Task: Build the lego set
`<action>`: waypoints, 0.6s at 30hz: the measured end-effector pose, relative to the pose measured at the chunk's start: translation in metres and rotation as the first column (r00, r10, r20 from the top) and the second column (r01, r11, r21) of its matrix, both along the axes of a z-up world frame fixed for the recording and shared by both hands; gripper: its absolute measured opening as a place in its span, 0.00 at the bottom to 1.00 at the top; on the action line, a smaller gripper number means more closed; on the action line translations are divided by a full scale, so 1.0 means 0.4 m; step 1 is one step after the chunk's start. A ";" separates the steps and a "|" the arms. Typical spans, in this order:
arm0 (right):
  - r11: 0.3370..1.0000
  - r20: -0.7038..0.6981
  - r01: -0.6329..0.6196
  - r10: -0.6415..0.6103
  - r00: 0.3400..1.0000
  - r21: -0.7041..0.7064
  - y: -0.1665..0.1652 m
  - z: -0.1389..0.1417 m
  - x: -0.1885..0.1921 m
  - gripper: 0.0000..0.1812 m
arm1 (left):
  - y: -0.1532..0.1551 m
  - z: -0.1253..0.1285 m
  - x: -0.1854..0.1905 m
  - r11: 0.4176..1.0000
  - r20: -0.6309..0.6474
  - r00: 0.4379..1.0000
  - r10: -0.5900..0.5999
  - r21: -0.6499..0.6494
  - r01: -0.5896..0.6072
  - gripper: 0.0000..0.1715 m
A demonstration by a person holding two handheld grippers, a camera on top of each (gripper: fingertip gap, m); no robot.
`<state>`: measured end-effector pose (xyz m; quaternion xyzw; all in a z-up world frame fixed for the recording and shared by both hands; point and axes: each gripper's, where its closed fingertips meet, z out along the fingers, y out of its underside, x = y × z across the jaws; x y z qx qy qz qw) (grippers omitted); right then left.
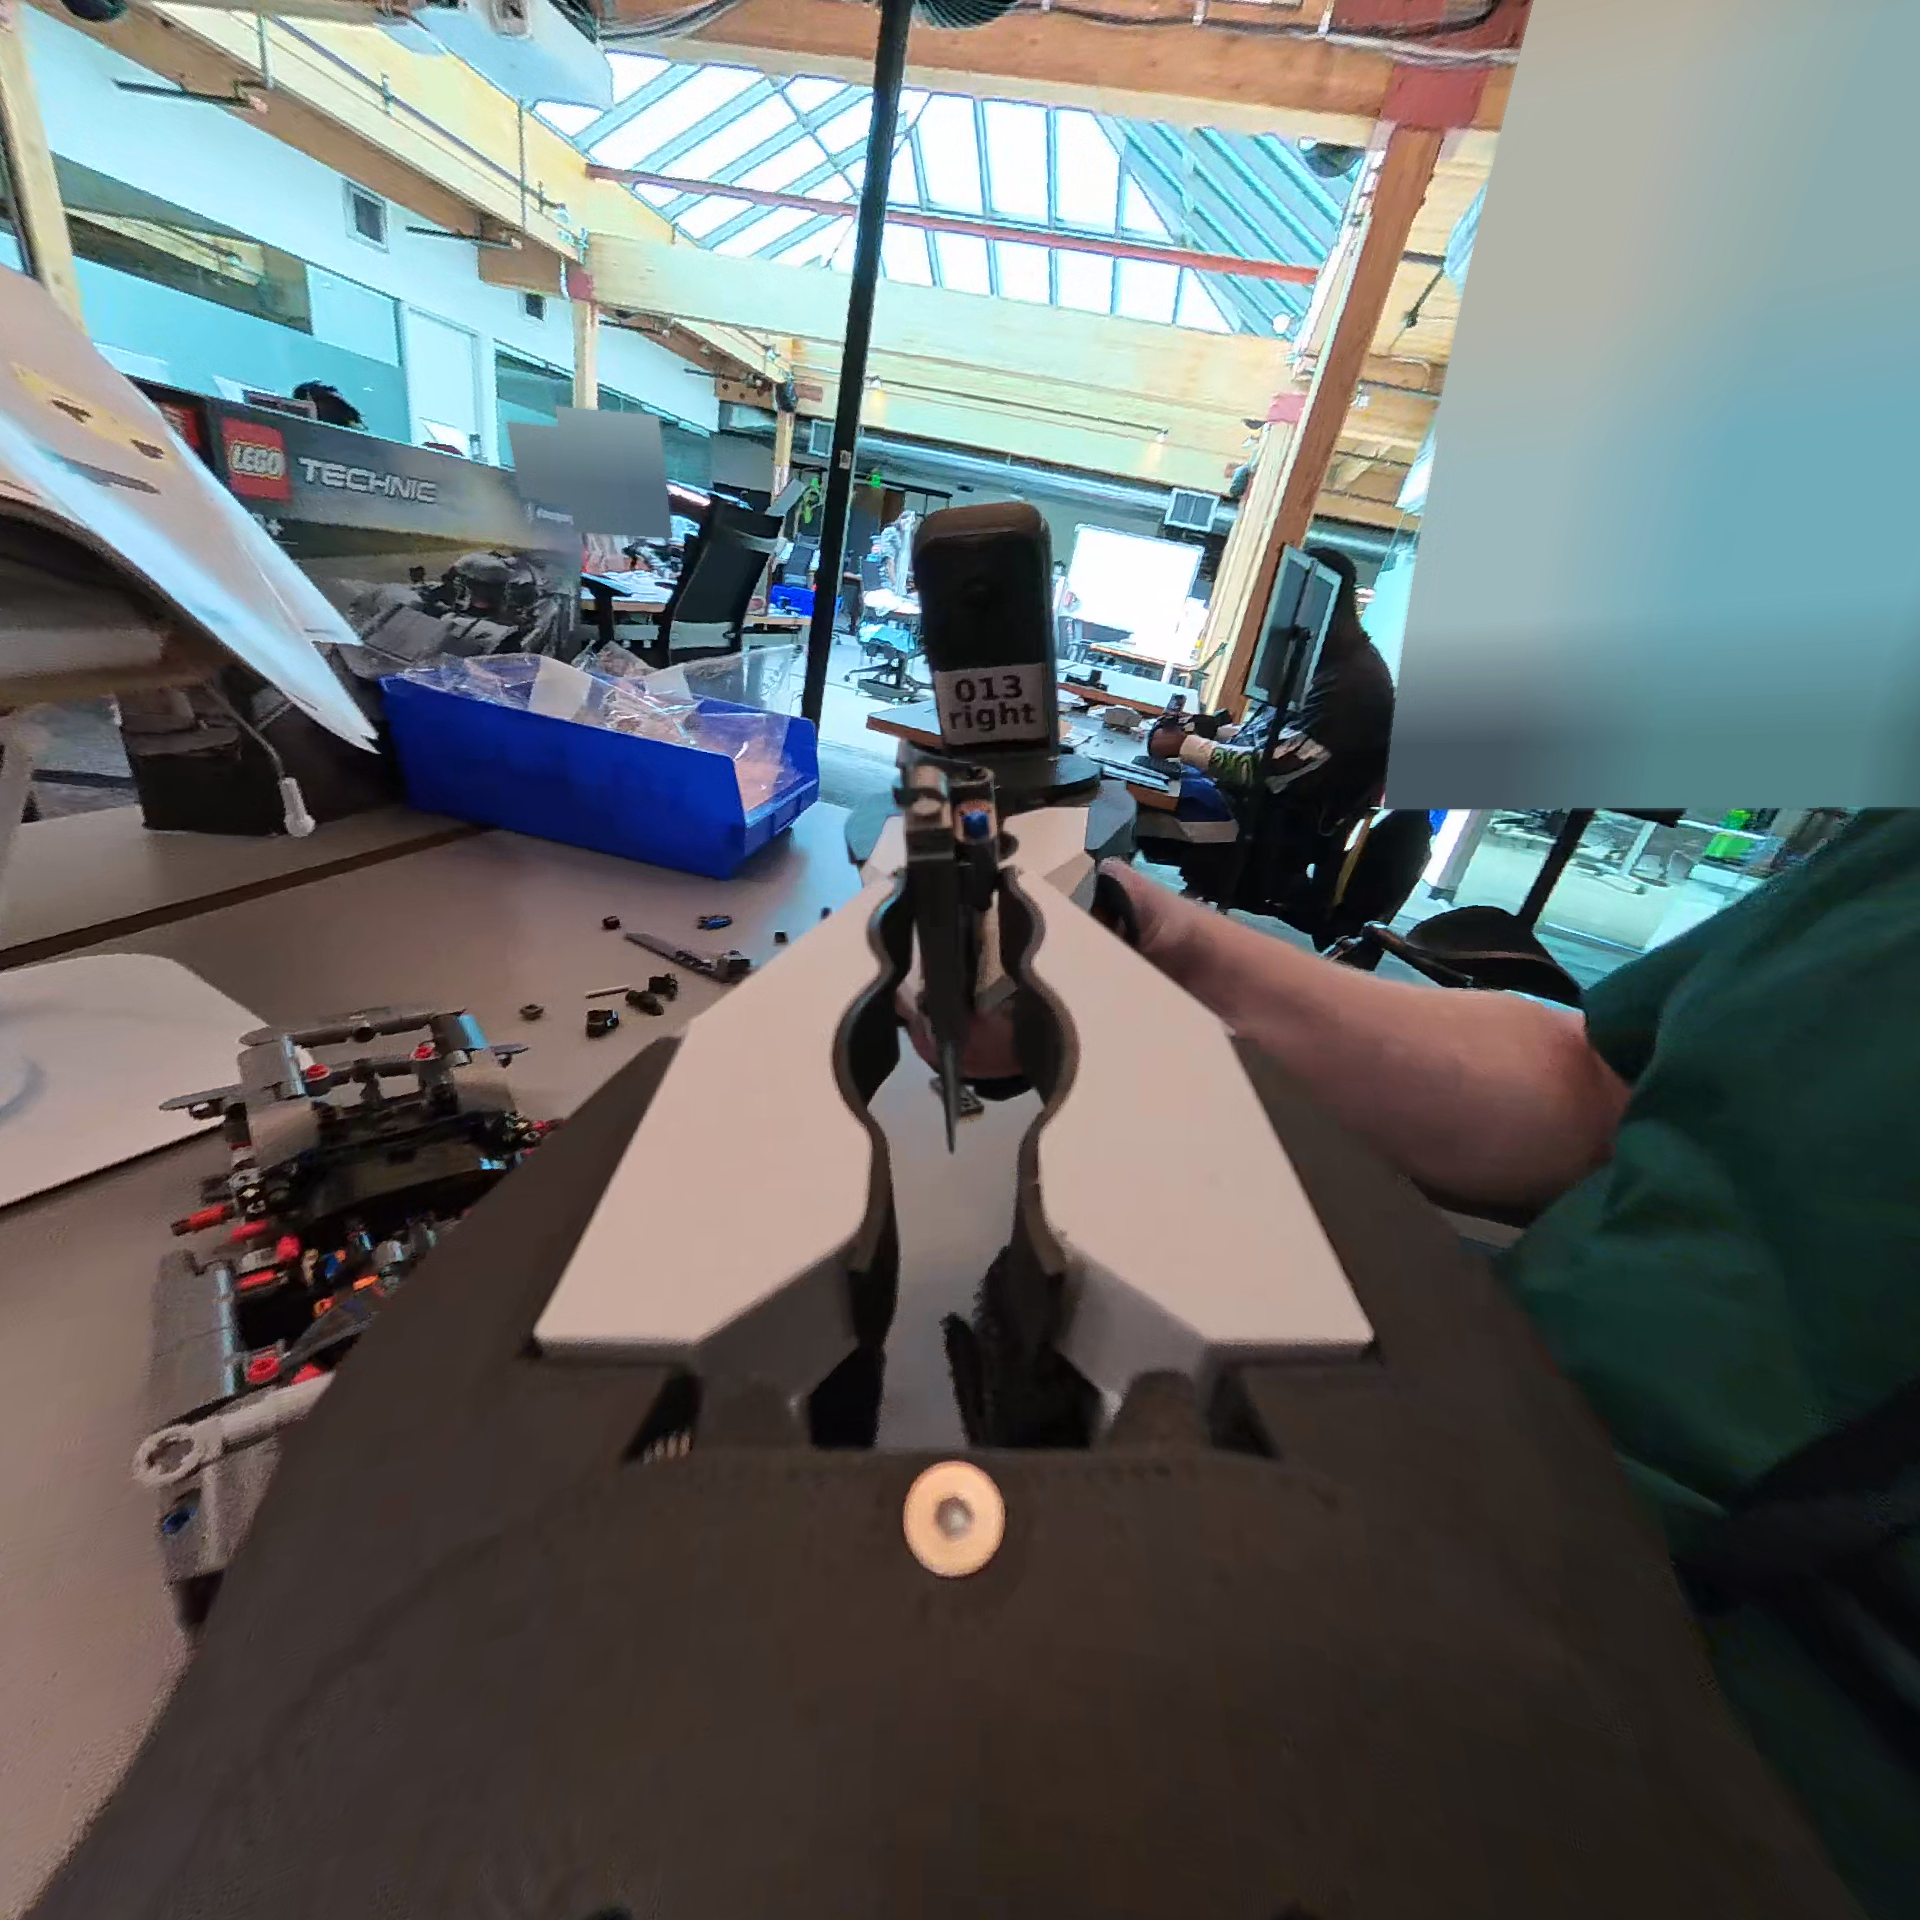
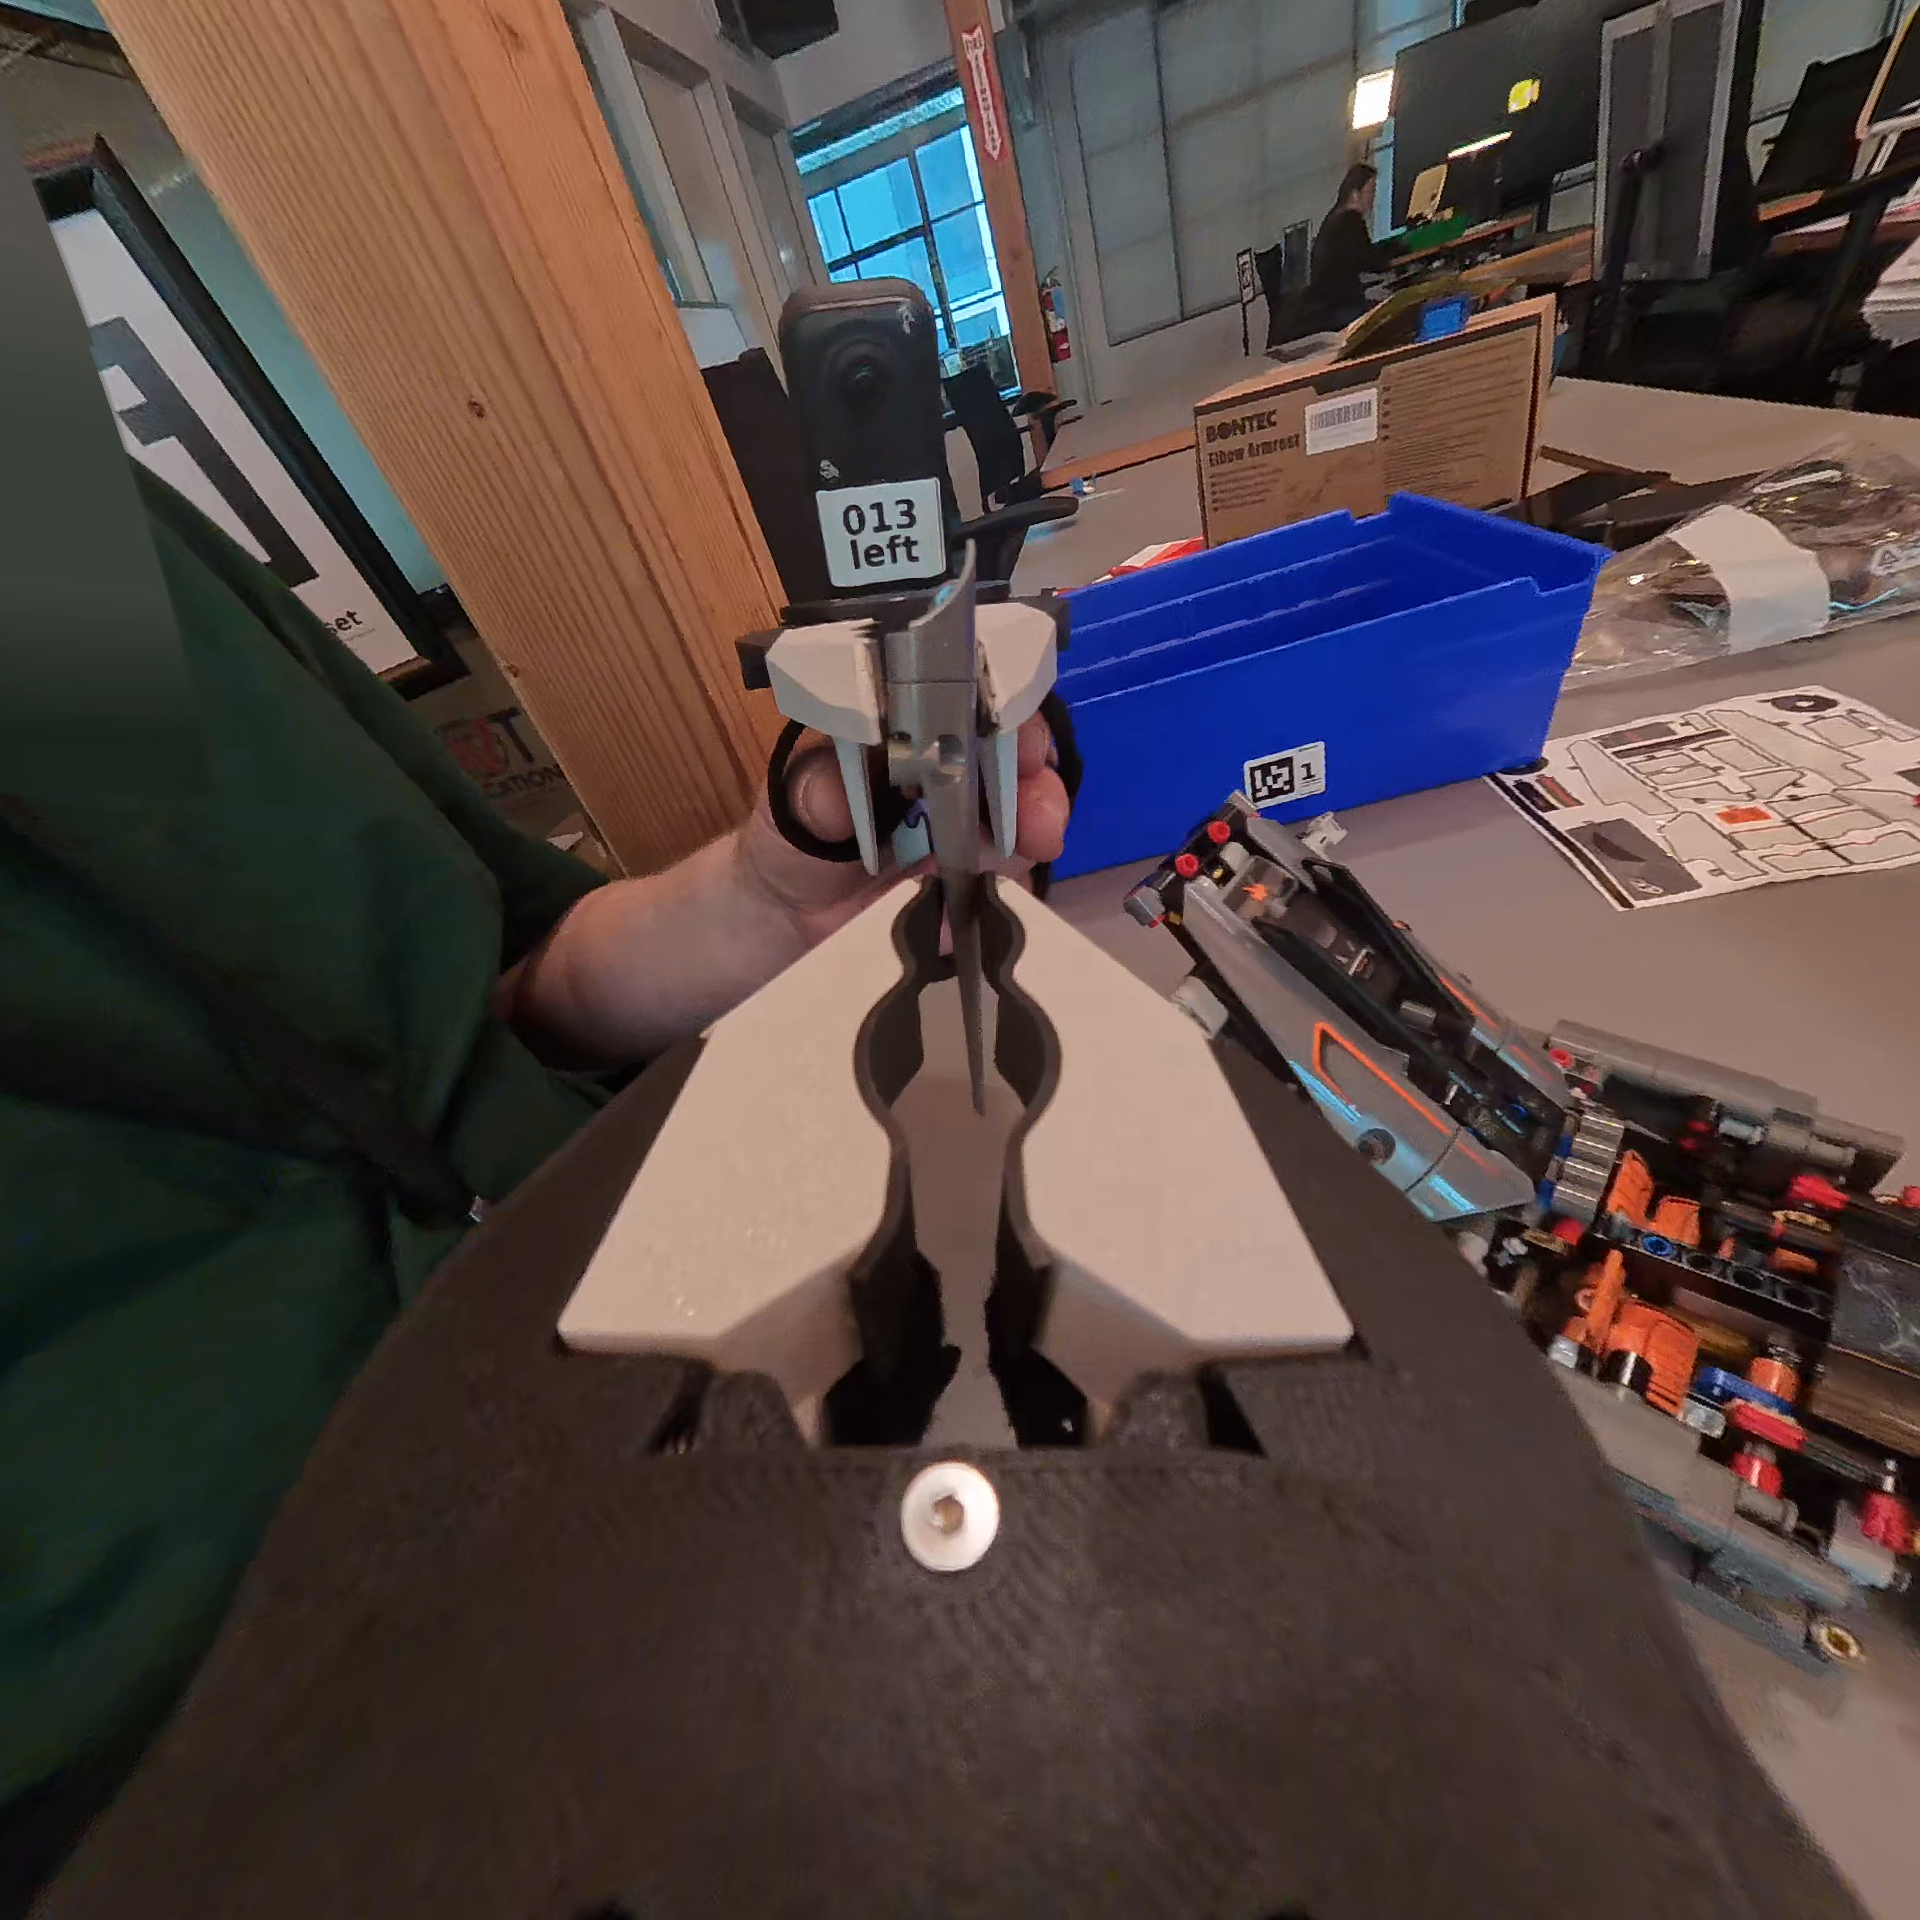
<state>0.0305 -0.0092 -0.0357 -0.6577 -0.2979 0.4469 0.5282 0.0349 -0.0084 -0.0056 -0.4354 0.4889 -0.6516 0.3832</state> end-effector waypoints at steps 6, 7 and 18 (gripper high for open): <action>0.998 0.063 0.062 -0.063 0.996 0.026 -0.006 0.007 0.012 0.10 | -0.002 0.000 -0.010 0.996 -0.038 0.996 -0.083 0.005 0.083 0.08; 0.997 0.065 0.067 -0.069 0.995 0.034 -0.012 0.023 0.019 0.12 | -0.006 -0.002 -0.012 0.994 -0.057 0.993 -0.103 0.020 0.104 0.08; 0.993 0.155 0.000 0.019 0.988 -0.121 -0.020 0.085 -0.002 0.04 | -0.042 -0.028 0.003 0.945 -0.231 0.955 -0.184 0.225 0.236 0.08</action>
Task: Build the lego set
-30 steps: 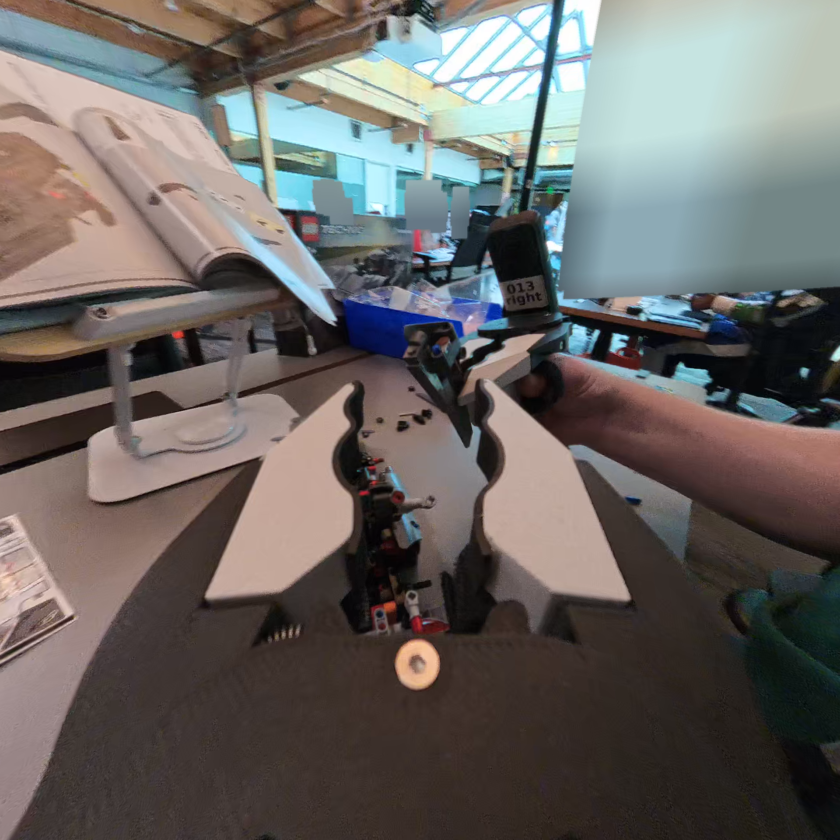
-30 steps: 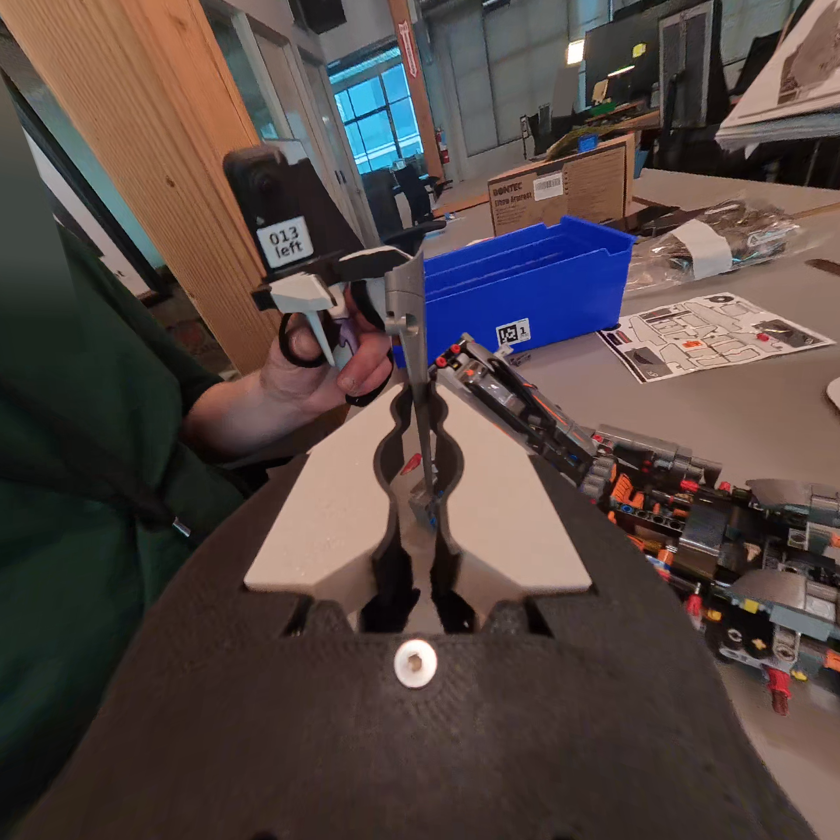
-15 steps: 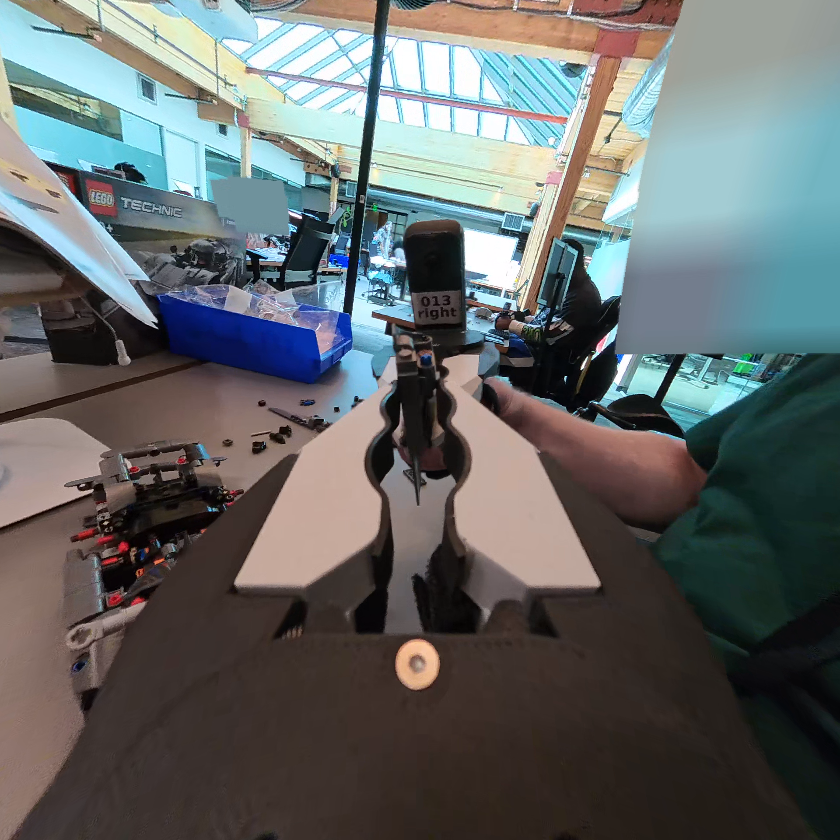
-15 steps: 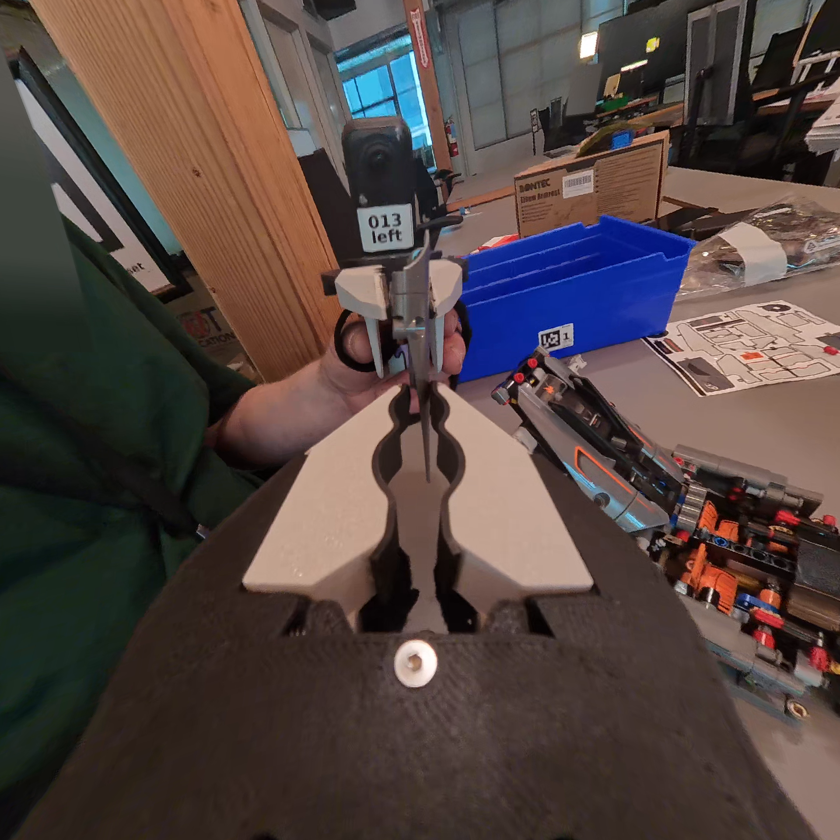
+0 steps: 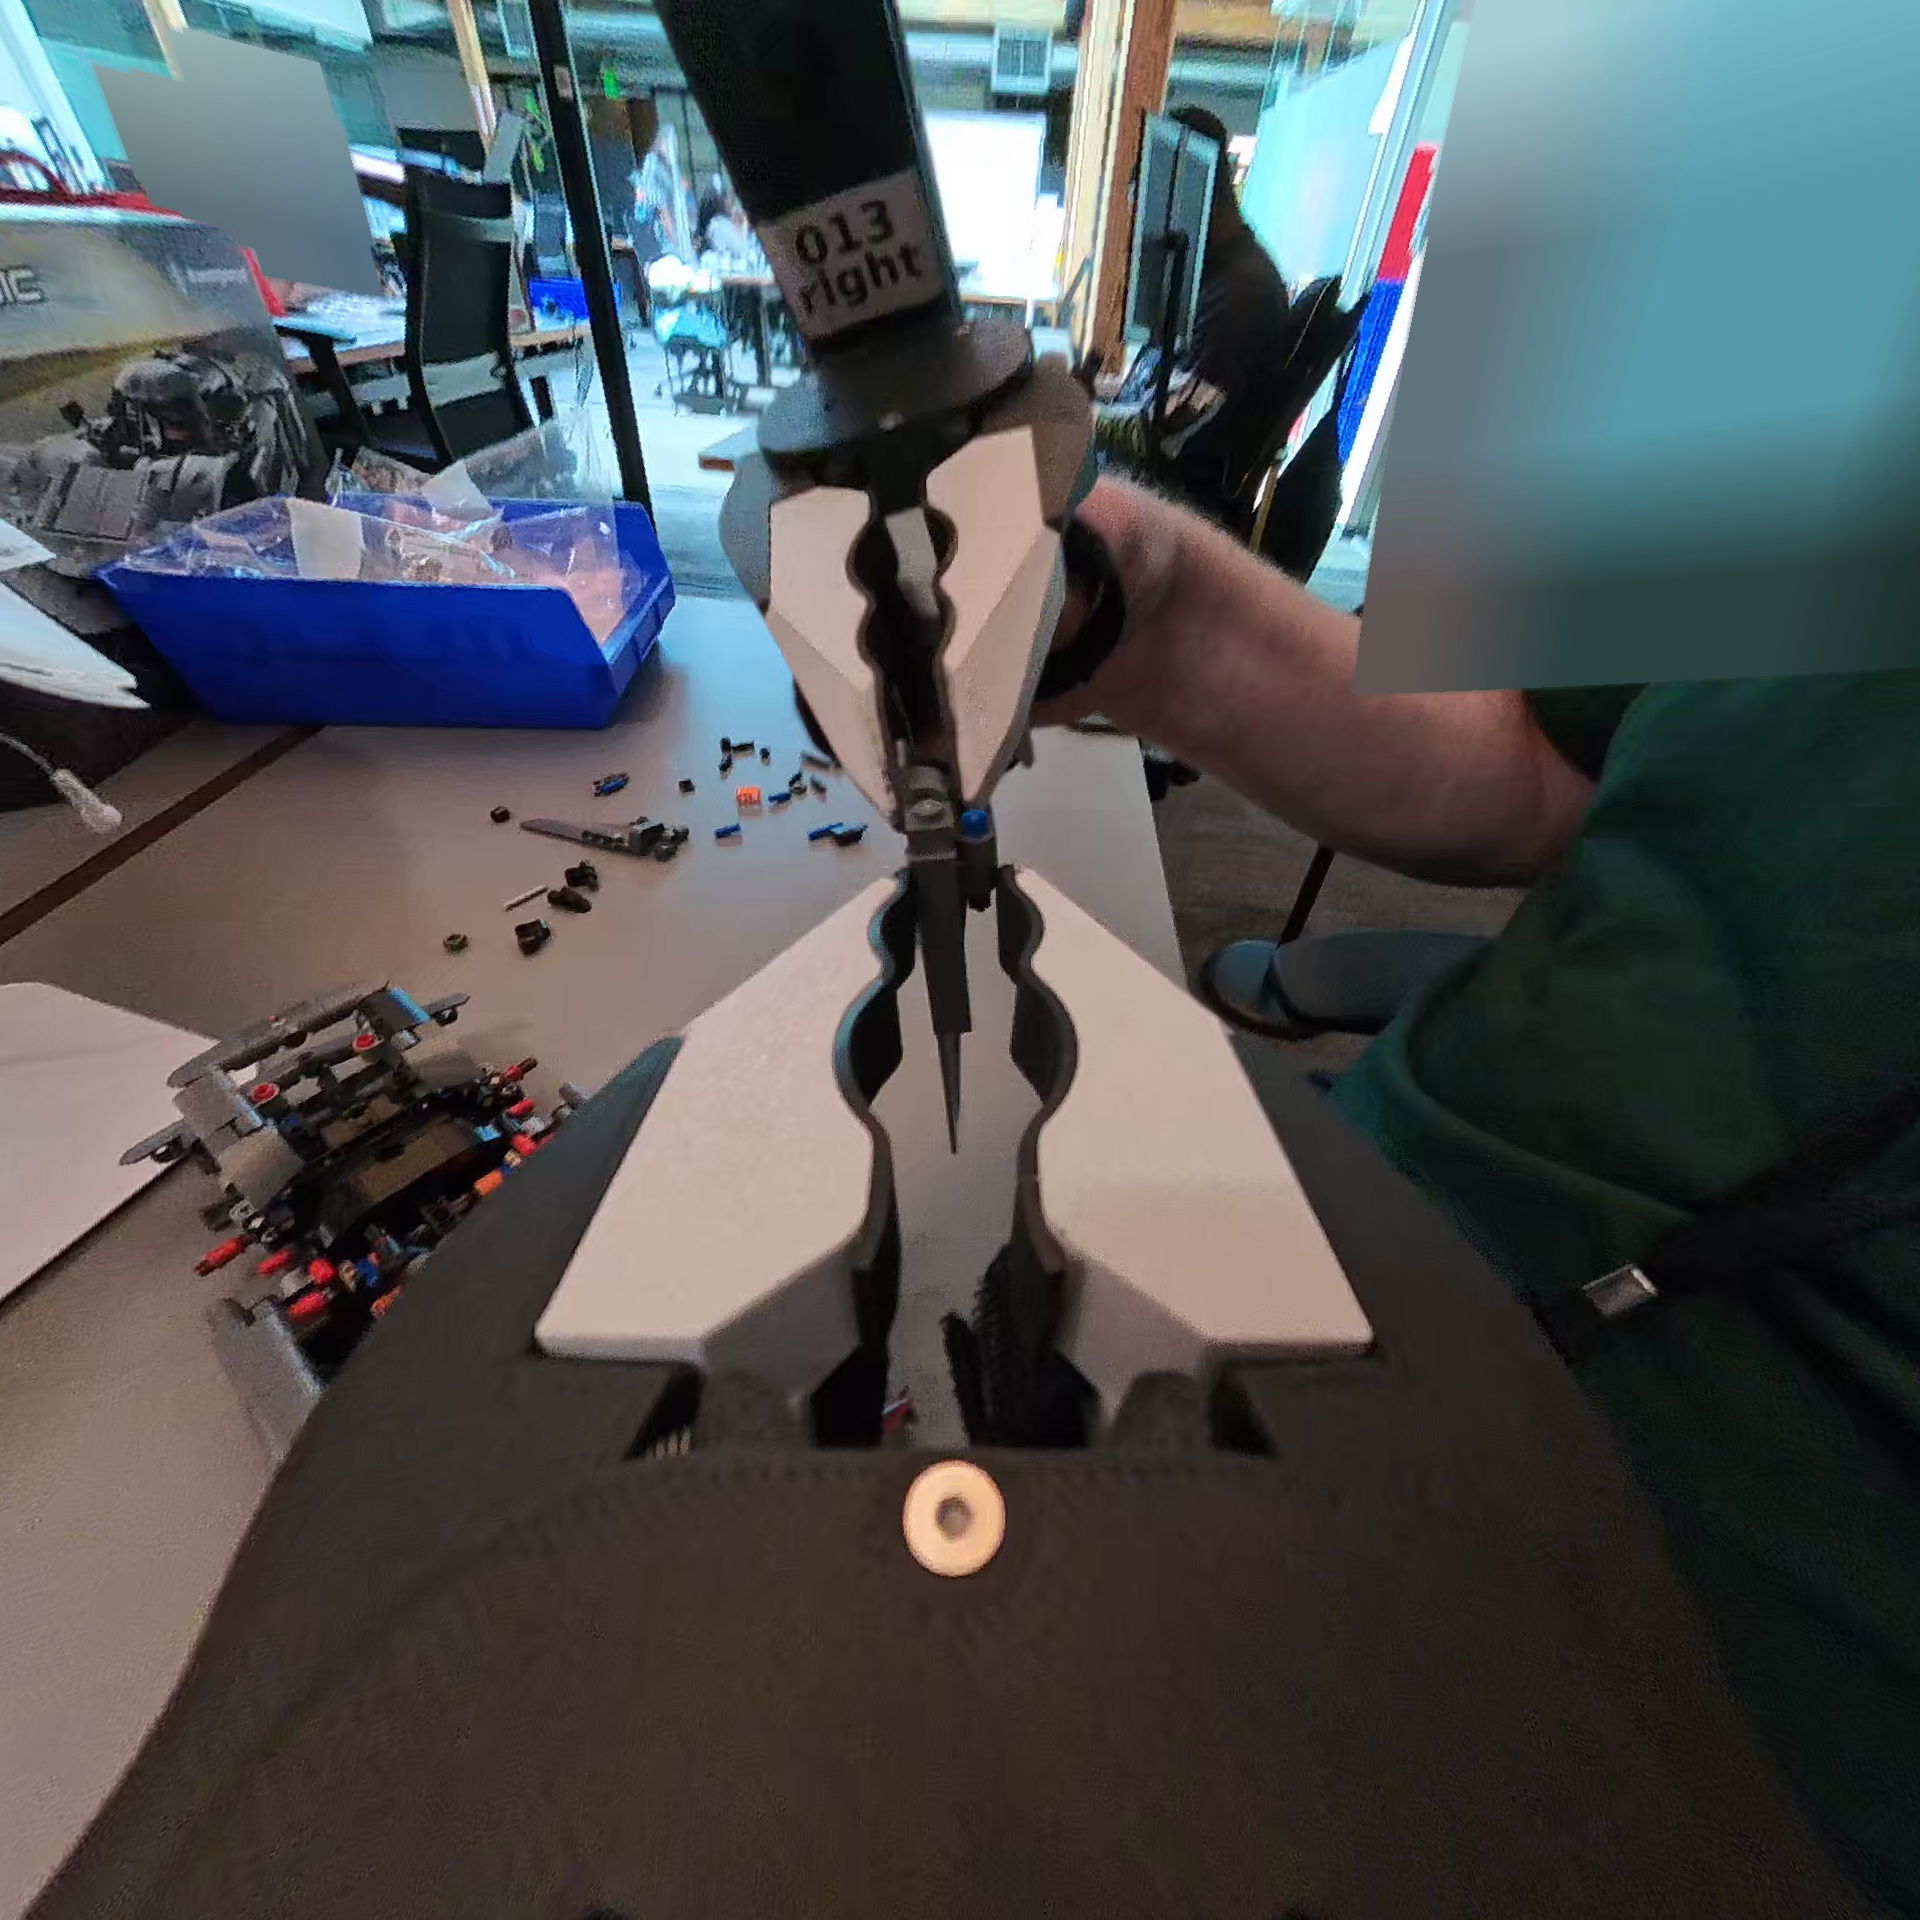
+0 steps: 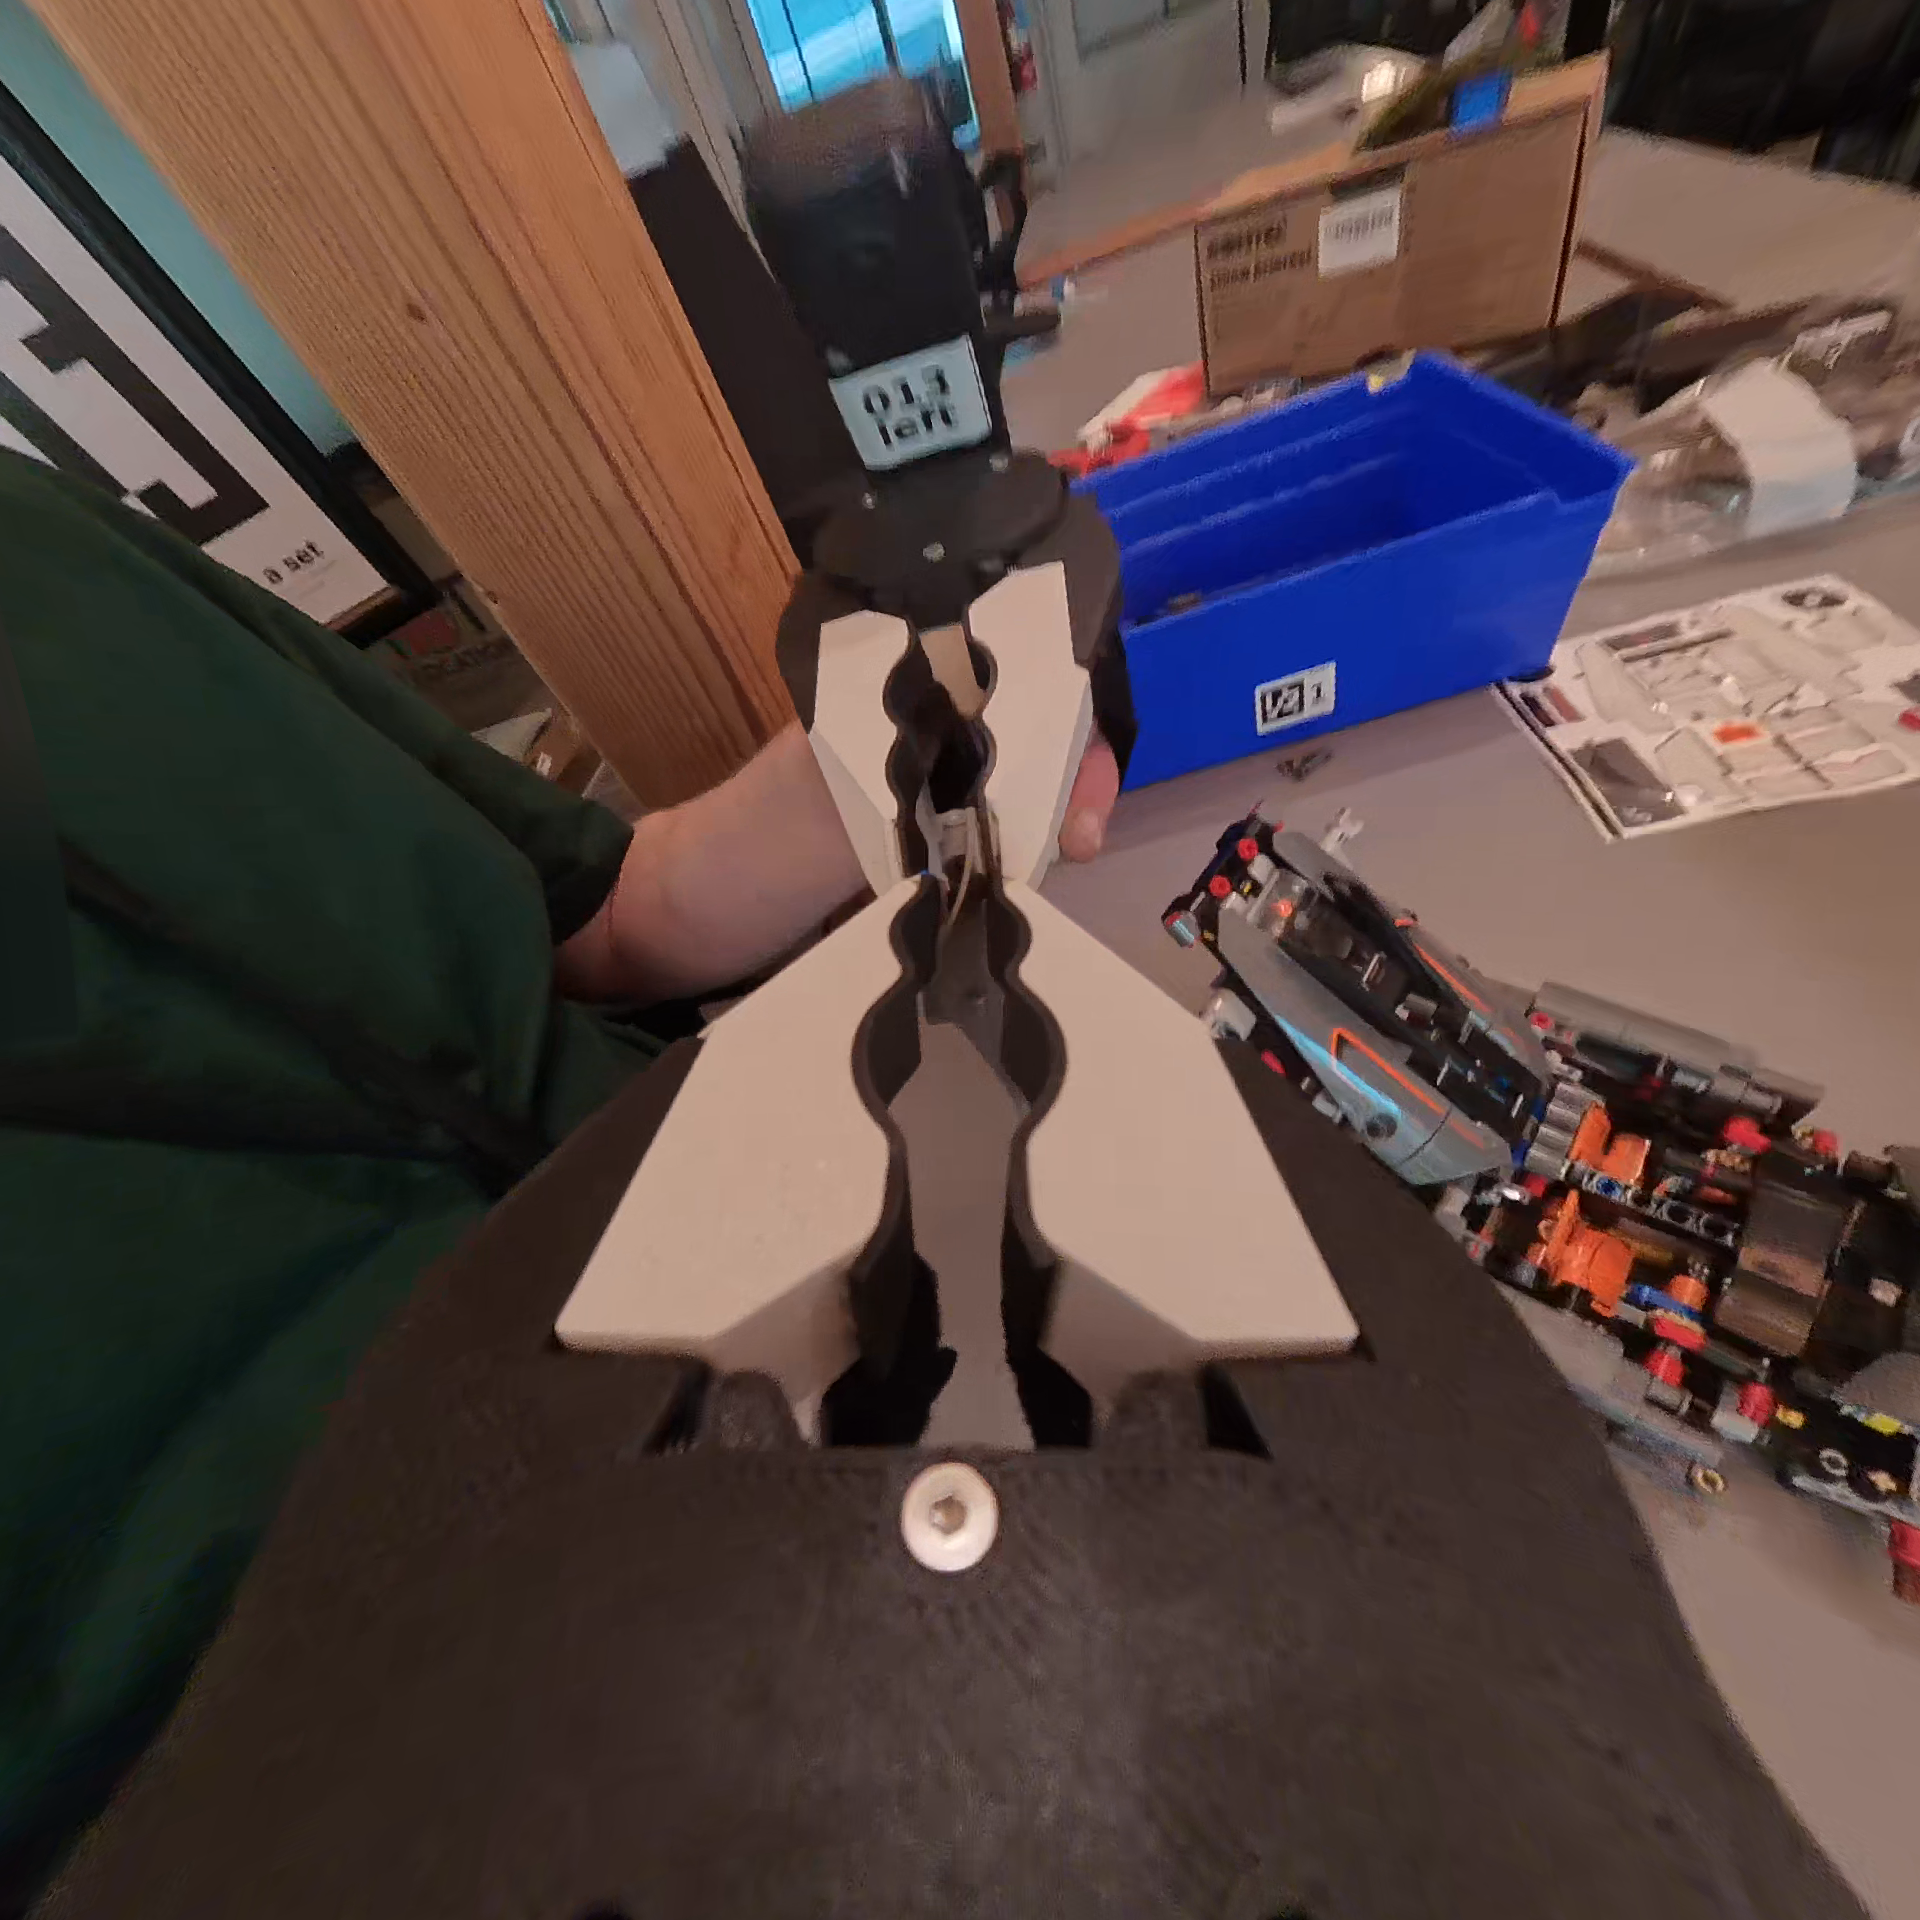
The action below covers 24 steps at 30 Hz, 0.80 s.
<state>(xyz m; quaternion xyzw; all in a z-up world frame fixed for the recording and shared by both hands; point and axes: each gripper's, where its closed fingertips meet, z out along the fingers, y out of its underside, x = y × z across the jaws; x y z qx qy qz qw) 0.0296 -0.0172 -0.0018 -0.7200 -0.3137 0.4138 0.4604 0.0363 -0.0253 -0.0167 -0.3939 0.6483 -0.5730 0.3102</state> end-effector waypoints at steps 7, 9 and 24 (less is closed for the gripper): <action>0.998 0.085 0.057 -0.053 0.995 -0.040 0.012 -0.023 0.012 0.02 | 0.012 -0.013 0.008 0.997 -0.055 0.998 -0.006 0.075 0.010 0.08; 0.994 0.078 0.099 -0.095 0.992 -0.044 0.019 -0.018 0.021 0.02 | 0.028 -0.017 0.006 0.995 -0.060 0.998 0.036 0.099 -0.030 0.14; 0.902 0.232 0.424 -0.430 0.873 0.074 0.063 -0.093 0.080 0.01 | 0.212 -0.190 -0.031 0.714 0.026 0.911 0.412 0.612 -0.340 0.32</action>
